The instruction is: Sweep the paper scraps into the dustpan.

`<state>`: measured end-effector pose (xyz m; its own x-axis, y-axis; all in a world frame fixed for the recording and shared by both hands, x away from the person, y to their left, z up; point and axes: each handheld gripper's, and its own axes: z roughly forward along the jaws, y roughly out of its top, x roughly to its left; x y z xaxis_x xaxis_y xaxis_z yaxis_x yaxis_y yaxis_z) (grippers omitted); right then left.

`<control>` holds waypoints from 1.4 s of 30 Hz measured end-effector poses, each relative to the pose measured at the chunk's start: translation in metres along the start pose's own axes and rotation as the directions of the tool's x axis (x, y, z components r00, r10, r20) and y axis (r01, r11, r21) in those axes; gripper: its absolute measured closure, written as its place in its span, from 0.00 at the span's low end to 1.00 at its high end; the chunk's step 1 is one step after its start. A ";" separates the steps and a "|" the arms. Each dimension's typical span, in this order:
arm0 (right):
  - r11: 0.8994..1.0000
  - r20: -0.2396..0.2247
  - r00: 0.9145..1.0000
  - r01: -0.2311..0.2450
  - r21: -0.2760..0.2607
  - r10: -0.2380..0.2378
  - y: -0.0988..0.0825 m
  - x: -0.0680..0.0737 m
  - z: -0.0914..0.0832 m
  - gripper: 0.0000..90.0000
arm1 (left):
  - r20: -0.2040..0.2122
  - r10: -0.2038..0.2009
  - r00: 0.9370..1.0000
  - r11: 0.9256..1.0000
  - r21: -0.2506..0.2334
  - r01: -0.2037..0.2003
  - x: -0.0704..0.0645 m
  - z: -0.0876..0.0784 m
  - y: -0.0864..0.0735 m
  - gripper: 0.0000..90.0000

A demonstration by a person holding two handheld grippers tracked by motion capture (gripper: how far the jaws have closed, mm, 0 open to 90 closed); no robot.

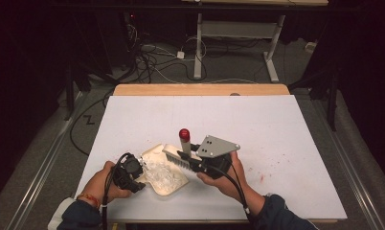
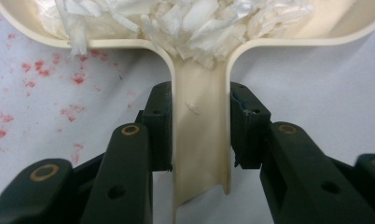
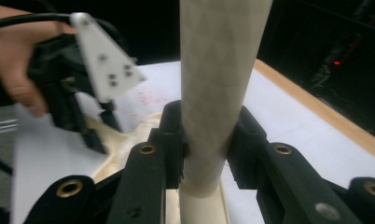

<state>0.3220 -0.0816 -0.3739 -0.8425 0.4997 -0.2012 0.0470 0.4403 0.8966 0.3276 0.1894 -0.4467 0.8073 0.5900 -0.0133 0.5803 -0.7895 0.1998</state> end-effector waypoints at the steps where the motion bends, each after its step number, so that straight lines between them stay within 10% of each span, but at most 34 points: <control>1: 1.000 0.019 1.000 0.002 0.003 -0.002 -0.001 -0.003 0.001 0.79 | 0.001 0.000 1.000 1.000 0.000 0.000 0.000 0.000 0.000 0.70; 8: 0.998 0.141 0.989 0.030 0.056 -0.038 -0.010 -0.022 0.023 0.79 | 0.009 -0.008 1.000 1.000 -0.010 0.008 0.000 -0.002 0.000 0.70; 19: 0.998 0.143 0.988 0.063 0.024 -0.066 -0.011 -0.041 0.065 0.79 | 0.044 -0.036 0.998 0.999 -0.028 0.037 0.004 -0.003 -0.005 0.70; 27: 0.998 -0.025 0.999 0.023 0.061 -0.022 -0.010 -0.026 0.074 0.78 | 0.047 -0.035 0.998 0.999 -0.027 0.036 0.005 -0.002 -0.007 0.70; 35: 0.999 -0.204 0.979 0.019 0.041 -0.010 -0.001 0.010 0.052 0.79 | 0.033 -0.026 0.999 0.999 -0.021 0.027 0.003 -0.002 -0.004 0.70; 42: 1.000 -0.160 0.987 0.017 -0.001 -0.017 0.004 0.004 0.026 0.79 | 0.029 -0.016 0.999 1.000 -0.018 0.017 0.003 -0.002 -0.003 0.70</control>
<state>0.3329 -0.0579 -0.3813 -0.9183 0.3659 -0.1510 0.0316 0.4480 0.8935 0.3281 0.1937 -0.4450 0.8005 0.5977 -0.0452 0.5918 -0.7762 0.2172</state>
